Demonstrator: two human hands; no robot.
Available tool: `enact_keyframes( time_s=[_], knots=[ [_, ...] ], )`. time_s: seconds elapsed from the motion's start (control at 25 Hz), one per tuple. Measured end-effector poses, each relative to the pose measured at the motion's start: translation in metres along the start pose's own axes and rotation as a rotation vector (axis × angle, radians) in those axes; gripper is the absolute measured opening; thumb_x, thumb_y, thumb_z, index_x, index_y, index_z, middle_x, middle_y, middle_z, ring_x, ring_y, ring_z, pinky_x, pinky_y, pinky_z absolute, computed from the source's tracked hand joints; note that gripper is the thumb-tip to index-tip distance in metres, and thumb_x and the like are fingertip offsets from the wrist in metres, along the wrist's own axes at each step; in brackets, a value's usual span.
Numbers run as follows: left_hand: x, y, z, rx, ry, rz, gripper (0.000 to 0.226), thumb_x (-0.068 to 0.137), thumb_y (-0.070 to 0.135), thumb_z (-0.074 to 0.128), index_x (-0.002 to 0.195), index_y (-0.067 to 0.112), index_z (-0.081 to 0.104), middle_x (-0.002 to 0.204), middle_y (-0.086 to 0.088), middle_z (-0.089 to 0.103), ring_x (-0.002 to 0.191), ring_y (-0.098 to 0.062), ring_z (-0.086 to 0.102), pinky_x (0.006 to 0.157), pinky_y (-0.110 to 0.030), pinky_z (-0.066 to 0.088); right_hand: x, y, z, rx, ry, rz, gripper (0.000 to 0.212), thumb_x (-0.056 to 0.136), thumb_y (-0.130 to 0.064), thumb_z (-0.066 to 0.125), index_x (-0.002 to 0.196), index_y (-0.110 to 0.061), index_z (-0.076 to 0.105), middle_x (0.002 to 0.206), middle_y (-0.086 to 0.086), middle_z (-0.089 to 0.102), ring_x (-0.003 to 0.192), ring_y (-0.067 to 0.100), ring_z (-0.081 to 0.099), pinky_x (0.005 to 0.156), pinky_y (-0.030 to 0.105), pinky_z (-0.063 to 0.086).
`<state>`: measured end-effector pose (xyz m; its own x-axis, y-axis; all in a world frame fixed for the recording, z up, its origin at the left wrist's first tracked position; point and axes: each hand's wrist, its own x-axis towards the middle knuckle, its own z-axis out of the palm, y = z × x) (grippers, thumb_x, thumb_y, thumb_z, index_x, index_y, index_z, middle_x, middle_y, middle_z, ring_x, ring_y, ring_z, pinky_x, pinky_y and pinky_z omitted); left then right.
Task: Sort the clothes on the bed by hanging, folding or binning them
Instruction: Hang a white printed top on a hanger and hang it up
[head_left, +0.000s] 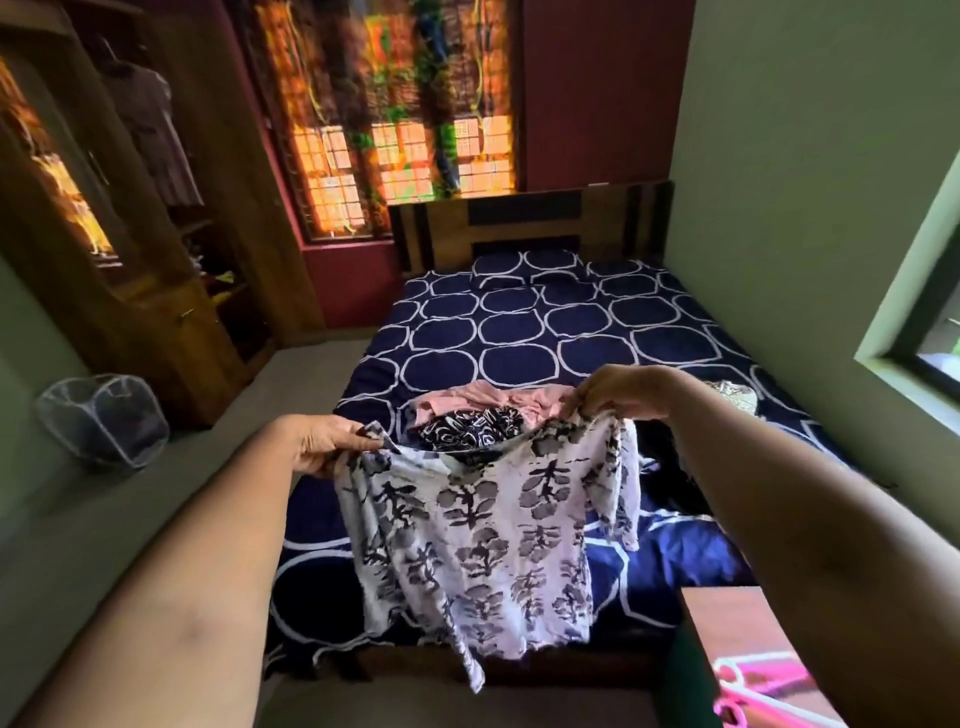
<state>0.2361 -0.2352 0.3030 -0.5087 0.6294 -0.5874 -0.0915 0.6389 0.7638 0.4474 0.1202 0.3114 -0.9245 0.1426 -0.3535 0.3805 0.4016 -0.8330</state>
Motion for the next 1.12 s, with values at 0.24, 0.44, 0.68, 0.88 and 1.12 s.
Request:
enact_keyframes(
  time_s=[0.24, 0.44, 0.68, 0.88, 1.12],
  knots=[
    [0.027, 0.016, 0.015, 0.094, -0.007, 0.085, 0.073, 0.028, 0.052, 0.094, 0.083, 0.011, 0.071, 0.082, -0.008, 0.072, 0.069, -0.014, 0.069, 0.061, -0.023, 0.054, -0.016, 0.015, -0.009, 0.145, 0.123, 0.0, 0.026, 0.083, 0.015, 0.053, 0.083, -0.006, 0.069, 0.082, 0.007, 0.069, 0.072, 0.013, 0.062, 0.067, 0.019, 0.05],
    [0.039, 0.008, 0.027, 0.487, -0.074, -0.163, 0.018, 0.083, 0.025, 0.071, 0.075, 0.01, 0.063, 0.056, 0.008, 0.062, 0.047, 0.002, 0.054, 0.049, -0.01, 0.038, -0.008, 0.04, 0.003, -0.361, -0.033, 0.222, 0.039, 0.086, 0.007, 0.047, 0.09, -0.026, 0.069, 0.102, 0.022, 0.064, 0.07, 0.017, 0.052, 0.061, 0.025, 0.042],
    [0.07, 0.002, 0.005, 0.134, -0.021, -0.286, 0.047, 0.077, 0.036, 0.074, 0.114, 0.008, 0.067, 0.114, -0.019, 0.067, 0.099, -0.031, 0.064, 0.089, -0.038, 0.051, -0.008, 0.015, 0.005, -0.641, -0.14, 0.552, 0.064, 0.095, -0.054, 0.042, 0.143, -0.012, 0.038, 0.147, 0.011, 0.037, 0.118, 0.027, 0.05, 0.088, 0.033, 0.047],
    [0.108, 0.006, -0.008, 0.298, -0.004, -0.179, 0.022, 0.091, 0.029, 0.064, 0.091, 0.008, 0.067, 0.082, -0.013, 0.064, 0.062, -0.021, 0.057, 0.053, -0.023, 0.048, 0.039, 0.024, -0.004, -0.886, -0.146, 0.54, 0.042, 0.088, -0.037, 0.065, 0.119, -0.008, 0.062, 0.093, -0.001, 0.057, 0.085, 0.014, 0.05, 0.064, 0.02, 0.039],
    [0.215, 0.007, -0.058, 0.673, 0.138, 0.012, 0.023, 0.093, 0.026, 0.061, 0.075, 0.014, 0.056, 0.071, -0.006, 0.051, 0.062, -0.011, 0.042, 0.048, -0.016, 0.032, 0.143, 0.059, -0.031, -0.837, 0.044, 0.608, 0.036, 0.089, -0.023, 0.065, 0.116, 0.0, 0.064, 0.078, 0.004, 0.062, 0.068, 0.014, 0.056, 0.055, 0.019, 0.036]
  ],
)
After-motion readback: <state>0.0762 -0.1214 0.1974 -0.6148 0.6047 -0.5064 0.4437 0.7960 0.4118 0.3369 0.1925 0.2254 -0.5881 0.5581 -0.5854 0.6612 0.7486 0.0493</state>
